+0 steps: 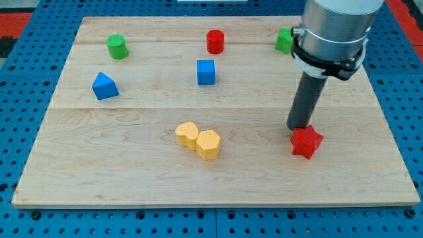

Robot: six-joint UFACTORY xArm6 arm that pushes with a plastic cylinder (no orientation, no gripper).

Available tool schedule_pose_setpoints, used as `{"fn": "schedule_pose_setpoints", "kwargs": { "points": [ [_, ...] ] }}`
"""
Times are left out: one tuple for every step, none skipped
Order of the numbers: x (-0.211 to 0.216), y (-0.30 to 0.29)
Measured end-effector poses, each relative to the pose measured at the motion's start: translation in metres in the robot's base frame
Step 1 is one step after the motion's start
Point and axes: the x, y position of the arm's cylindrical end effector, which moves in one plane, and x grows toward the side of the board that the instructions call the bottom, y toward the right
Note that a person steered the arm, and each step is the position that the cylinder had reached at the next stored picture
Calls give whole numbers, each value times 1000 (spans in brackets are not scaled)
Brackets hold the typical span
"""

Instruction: Separate yellow heart and yellow hexagon

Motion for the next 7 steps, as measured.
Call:
{"fn": "schedule_pose_setpoints", "kwargs": {
  "points": [
    [0, -29],
    [7, -35],
    [25, -39],
    [28, -39],
    [28, -41],
    [28, -42],
    [28, -43]
  ]
}}
